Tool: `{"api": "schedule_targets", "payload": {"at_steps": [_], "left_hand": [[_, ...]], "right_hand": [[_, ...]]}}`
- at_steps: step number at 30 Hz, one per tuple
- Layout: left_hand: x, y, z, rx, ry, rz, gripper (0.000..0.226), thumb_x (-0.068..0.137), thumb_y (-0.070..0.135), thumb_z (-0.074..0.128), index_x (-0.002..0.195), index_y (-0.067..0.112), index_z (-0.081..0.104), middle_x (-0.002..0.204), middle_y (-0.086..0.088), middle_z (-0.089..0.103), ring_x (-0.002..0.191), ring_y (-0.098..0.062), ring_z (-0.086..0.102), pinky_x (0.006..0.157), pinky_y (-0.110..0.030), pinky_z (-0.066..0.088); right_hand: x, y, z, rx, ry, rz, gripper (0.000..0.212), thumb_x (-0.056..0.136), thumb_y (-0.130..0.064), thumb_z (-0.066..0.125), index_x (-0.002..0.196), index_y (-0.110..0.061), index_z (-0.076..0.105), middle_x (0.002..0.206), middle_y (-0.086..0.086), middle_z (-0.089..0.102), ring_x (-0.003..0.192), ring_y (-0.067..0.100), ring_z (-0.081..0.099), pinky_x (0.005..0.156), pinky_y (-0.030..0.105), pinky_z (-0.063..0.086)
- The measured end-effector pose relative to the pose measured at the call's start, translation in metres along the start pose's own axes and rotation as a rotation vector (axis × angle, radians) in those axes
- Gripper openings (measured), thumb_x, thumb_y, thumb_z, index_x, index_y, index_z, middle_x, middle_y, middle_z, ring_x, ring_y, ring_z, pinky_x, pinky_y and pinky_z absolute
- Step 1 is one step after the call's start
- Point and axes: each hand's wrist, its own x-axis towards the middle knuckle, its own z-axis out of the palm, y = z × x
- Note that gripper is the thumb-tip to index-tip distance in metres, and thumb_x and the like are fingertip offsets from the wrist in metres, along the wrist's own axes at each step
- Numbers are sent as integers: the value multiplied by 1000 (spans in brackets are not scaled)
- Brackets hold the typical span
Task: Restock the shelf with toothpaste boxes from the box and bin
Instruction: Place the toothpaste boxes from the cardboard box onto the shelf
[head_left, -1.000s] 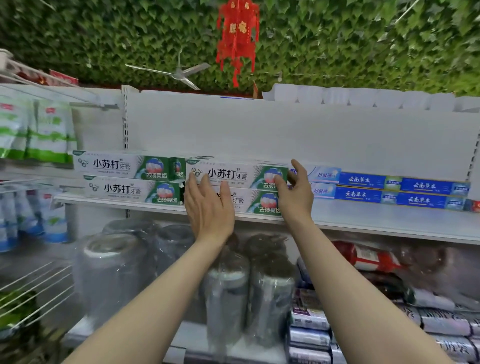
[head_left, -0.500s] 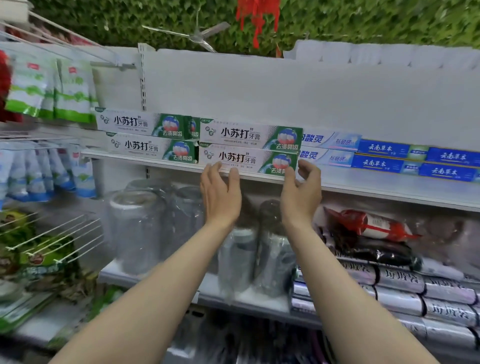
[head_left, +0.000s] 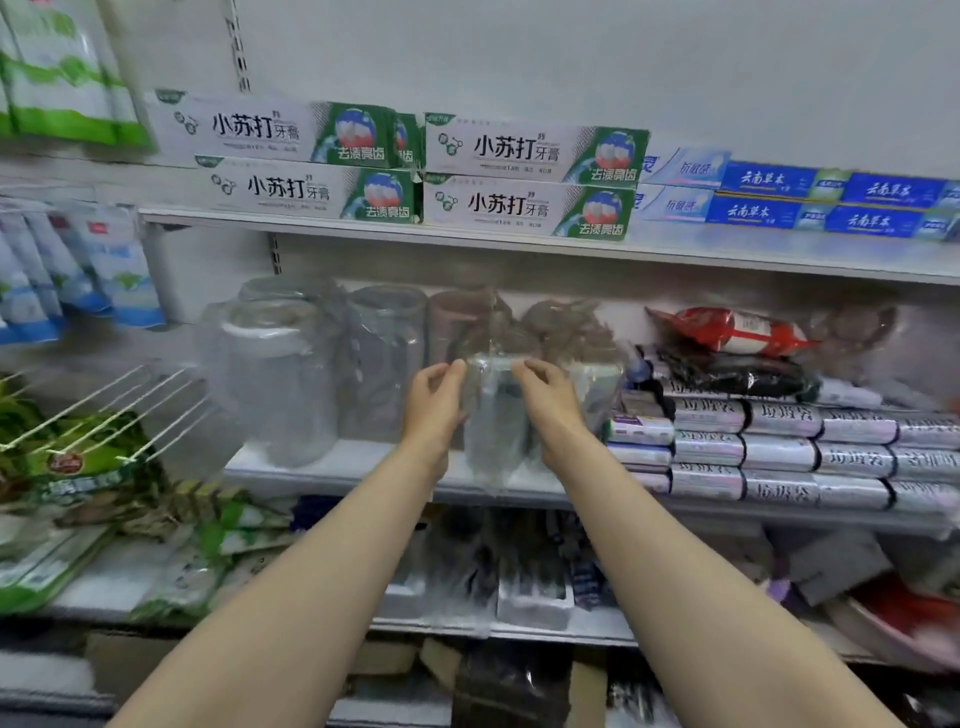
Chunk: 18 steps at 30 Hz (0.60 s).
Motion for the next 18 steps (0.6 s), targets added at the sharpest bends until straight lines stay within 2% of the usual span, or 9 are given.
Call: {"api": "schedule_targets", "payload": {"at_steps": [3,6,8,13,16,18], "left_hand": [[1,-17,-27,19,-30,-82,39,97,39,62,128,15,57,129,1,58,107,-8,57,96,-41,55],[-4,-34,-56,49,-34,-162,40,97,39,62,128,15,57,127,3,56,113,-14,56,98,-41,54],[-9,-46,-75,65,-35,-211,37,97,39,62,125,16,57,123,2,56,108,-13,56,97,-39,54],[-21,-75,-113,106,-53,-301,36,99,37,60,127,16,55,123,-2,56,111,-17,54,94,-35,49],[-28,-97,-136,147,-45,-330,34,99,38,59,125,16,58,118,-2,60,102,-15,57,90,-35,50],[-31,-113,-151,181,-31,-351,34,97,38,60,125,18,59,117,-3,61,99,-15,58,94,-37,52]], "right_hand": [[-15,20,22,-18,23,57,41,98,-40,59,133,-19,59,132,-3,59,115,15,53,101,33,44],[-34,42,45,-14,33,104,42,98,-38,60,133,-16,59,130,-3,60,114,13,53,93,28,40],[-47,56,58,-22,37,147,39,98,-38,60,131,-17,59,128,-5,60,113,14,53,92,28,37],[-77,99,84,-50,45,240,40,96,-41,61,128,-18,60,127,-2,60,118,19,55,105,36,43],[-92,124,95,-78,29,280,44,95,-42,62,131,-18,62,130,0,63,119,19,57,108,41,44],[-99,139,103,-104,23,320,48,94,-43,63,134,-19,59,133,-2,61,121,19,56,109,43,44]]}}
